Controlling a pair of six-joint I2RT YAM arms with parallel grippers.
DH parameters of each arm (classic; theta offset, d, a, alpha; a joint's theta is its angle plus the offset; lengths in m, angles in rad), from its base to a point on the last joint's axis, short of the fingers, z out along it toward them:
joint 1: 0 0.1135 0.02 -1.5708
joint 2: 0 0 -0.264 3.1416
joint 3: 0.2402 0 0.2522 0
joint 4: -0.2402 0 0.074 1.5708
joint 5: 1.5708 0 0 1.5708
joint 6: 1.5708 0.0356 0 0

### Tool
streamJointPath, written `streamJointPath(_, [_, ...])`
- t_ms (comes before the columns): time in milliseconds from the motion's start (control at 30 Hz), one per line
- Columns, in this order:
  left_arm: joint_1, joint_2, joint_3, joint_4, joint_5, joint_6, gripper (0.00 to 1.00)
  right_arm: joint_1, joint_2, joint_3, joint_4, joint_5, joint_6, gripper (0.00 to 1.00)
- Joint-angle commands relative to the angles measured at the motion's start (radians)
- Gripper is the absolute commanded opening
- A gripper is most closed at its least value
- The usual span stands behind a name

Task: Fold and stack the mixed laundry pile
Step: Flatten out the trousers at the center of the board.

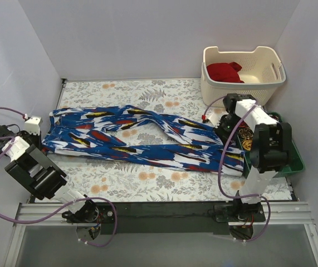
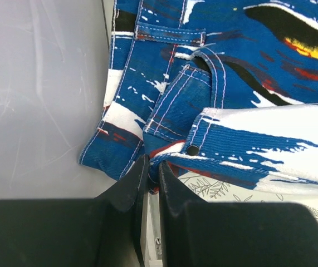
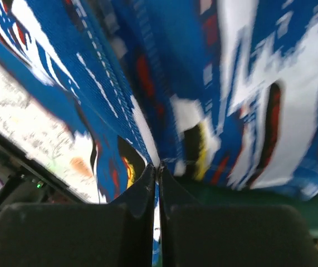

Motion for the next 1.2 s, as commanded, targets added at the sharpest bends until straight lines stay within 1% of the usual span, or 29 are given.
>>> streamJointPath(0, [0.029, -0.087, -0.033, 0.073, -0.022, 0.073, 0.0, 0.017, 0.072, 0.173, 0.073, 0.039, 0.076, 0.15])
streamJointPath(33, [0.032, -0.095, -0.042, 0.073, -0.026, 0.088, 0.0, 0.026, 0.069, 0.178, 0.074, 0.048, 0.086, 0.39])
streamJointPath(67, [0.033, -0.112, -0.051, 0.073, -0.026, 0.113, 0.0, 0.025, 0.034, 0.175, 0.077, 0.063, 0.095, 0.49])
streamJointPath(100, [0.033, -0.119, -0.068, 0.073, -0.026, 0.122, 0.0, 0.025, 0.007, 0.169, 0.074, 0.063, 0.107, 0.71])
streamJointPath(133, [0.034, -0.125, -0.078, 0.073, -0.025, 0.132, 0.0, 0.026, -0.027, 0.161, 0.071, 0.056, 0.107, 0.75])
streamJointPath(167, [0.034, -0.132, -0.084, 0.071, -0.022, 0.133, 0.0, 0.025, -0.108, 0.132, 0.068, 0.027, 0.101, 0.77])
streamJointPath(200, [0.034, -0.145, -0.088, 0.068, -0.014, 0.138, 0.0, 0.025, -0.147, 0.117, 0.062, 0.007, 0.092, 0.76])
streamJointPath(267, [0.033, -0.152, -0.096, 0.062, -0.003, 0.138, 0.0, 0.057, -0.236, 0.048, 0.021, -0.019, 0.067, 0.69])
streamJointPath(333, [0.033, -0.159, -0.104, 0.061, 0.0, 0.139, 0.0, 0.12, -0.268, -0.018, -0.007, -0.036, 0.055, 0.61])
streamJointPath(367, [0.034, -0.159, -0.107, 0.058, 0.0, 0.144, 0.0, 0.138, -0.28, -0.09, -0.012, -0.059, 0.058, 0.6])
streamJointPath(400, [0.034, -0.159, -0.108, 0.053, 0.0, 0.147, 0.0, 0.178, -0.279, -0.123, -0.012, -0.073, 0.063, 0.6])
streamJointPath(433, [0.034, -0.159, -0.11, 0.048, 0.001, 0.162, 0.0, 0.198, -0.271, -0.15, -0.01, -0.081, 0.066, 0.64])
streamJointPath(500, [0.033, -0.159, -0.111, 0.022, 0.006, 0.179, 0.0, 0.246, -0.244, -0.219, 0.025, -0.104, 0.092, 0.69])
streamJointPath(533, [0.034, -0.162, -0.113, 0.012, 0.005, 0.205, 0.0, 0.256, -0.235, -0.239, 0.046, -0.111, 0.098, 0.73])
streamJointPath(633, [0.034, -0.167, -0.107, -0.045, 0.001, 0.263, 0.0, 0.275, -0.204, -0.305, 0.123, -0.095, 0.11, 0.74])
streamJointPath(667, [0.033, -0.167, -0.107, -0.073, -0.003, 0.311, 0.0, 0.275, -0.187, -0.322, 0.146, -0.075, 0.106, 0.74])
streamJointPath(733, [0.037, -0.172, -0.111, -0.091, -0.026, 0.354, 0.0, 0.275, -0.172, -0.385, 0.171, -0.027, 0.1, 0.73])
streamJointPath(767, [0.042, -0.175, -0.116, -0.122, -0.031, 0.416, 0.0, 0.275, -0.167, -0.414, 0.197, -0.01, 0.094, 0.73])
streamJointPath(800, [0.046, -0.176, -0.125, -0.134, -0.046, 0.443, 0.0, 0.275, -0.167, -0.439, 0.209, 0.006, 0.081, 0.74])
streamJointPath(867, [0.057, -0.184, -0.147, -0.153, -0.07, 0.533, 0.0, 0.275, -0.173, -0.503, 0.246, 0.056, 0.075, 0.71])
streamJointPath(900, [0.063, -0.188, -0.169, -0.15, -0.08, 0.559, 0.0, 0.273, -0.173, -0.518, 0.255, 0.068, 0.074, 0.64])
streamJointPath(967, [0.078, -0.195, -0.188, -0.139, -0.106, 0.605, 0.0, 0.27, -0.179, -0.545, 0.261, 0.091, 0.075, 0.53])
streamJointPath(1000, [0.08, -0.198, -0.199, -0.134, -0.113, 0.636, 0.0, 0.269, -0.185, -0.548, 0.257, 0.094, 0.077, 0.36])
streamJointPath(1067, [0.085, -0.195, -0.193, -0.145, -0.12, 0.642, 0.0, 0.267, -0.214, -0.542, 0.235, 0.093, 0.074, 0.17])
streamJointPath(1100, [0.085, -0.19, -0.185, -0.156, -0.118, 0.645, 0.0, 0.266, -0.228, -0.533, 0.223, 0.089, 0.072, 0.02])
streamJointPath(1167, [0.086, -0.191, -0.171, -0.177, -0.107, 0.652, 0.0, 0.263, -0.273, -0.5, 0.194, 0.083, 0.069, 0.01])
